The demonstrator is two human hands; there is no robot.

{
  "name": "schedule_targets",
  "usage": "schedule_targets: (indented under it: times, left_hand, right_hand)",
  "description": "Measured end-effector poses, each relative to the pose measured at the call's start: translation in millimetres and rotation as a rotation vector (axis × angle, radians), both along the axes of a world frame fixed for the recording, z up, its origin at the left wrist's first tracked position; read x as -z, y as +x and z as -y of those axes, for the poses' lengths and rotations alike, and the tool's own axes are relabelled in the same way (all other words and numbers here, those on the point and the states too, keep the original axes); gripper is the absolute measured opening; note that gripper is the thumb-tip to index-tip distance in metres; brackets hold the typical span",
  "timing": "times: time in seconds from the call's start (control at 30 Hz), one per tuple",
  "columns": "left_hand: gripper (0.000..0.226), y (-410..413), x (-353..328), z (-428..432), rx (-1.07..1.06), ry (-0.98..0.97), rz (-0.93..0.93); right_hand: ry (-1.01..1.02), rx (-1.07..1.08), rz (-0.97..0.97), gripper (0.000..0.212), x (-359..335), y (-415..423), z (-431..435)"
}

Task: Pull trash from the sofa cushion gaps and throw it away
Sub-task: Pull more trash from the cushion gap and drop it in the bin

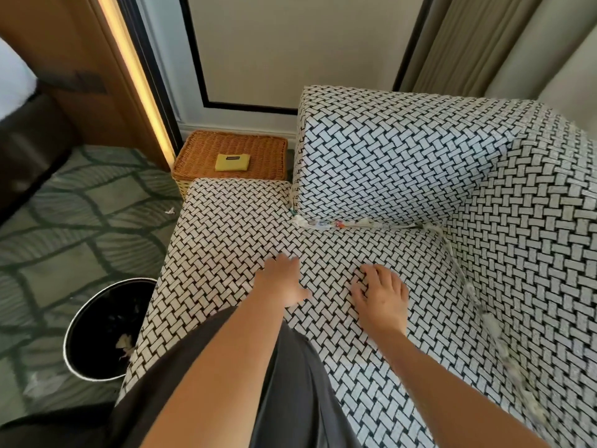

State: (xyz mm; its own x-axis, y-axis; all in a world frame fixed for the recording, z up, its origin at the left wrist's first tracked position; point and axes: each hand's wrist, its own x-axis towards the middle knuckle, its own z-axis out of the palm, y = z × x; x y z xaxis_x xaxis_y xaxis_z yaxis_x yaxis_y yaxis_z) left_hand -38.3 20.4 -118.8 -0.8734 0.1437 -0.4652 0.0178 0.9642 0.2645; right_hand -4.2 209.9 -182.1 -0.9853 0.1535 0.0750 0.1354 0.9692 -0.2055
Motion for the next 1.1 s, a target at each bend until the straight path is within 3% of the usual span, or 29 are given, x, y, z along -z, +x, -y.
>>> schedule_targets:
  times: [0.2, 0.4, 0.7, 0.93, 1.1]
  left_hand:
    - [0.073, -43, 25, -17, -0.085, 0.114, -0.230]
    - [0.071, -78, 46, -28, -0.471, 0.260, -0.280]
    - [0.064, -99, 63, -32, -0.489, 0.177, -0.397]
    - [0.023, -104, 67, -30, -0.371, 0.190, -0.582]
    - [0.018, -106, 70, -32, -0.311, 0.217, -0.614]
  right_hand:
    - [-0.037, -0.001, -0.120, 0.039, 7, -33, 3]
    - [-0.056, 0.125, -0.142, 0.044, 9, -76, 4]
    - [-0.096, 0.088, -0.134, 0.037, 9, -128, 11]
    - [-0.061, 0.136, -0.058, 0.037, 6, -142, 15]
    - [-0.090, 0.075, -0.006, 0.034, 7, -145, 13]
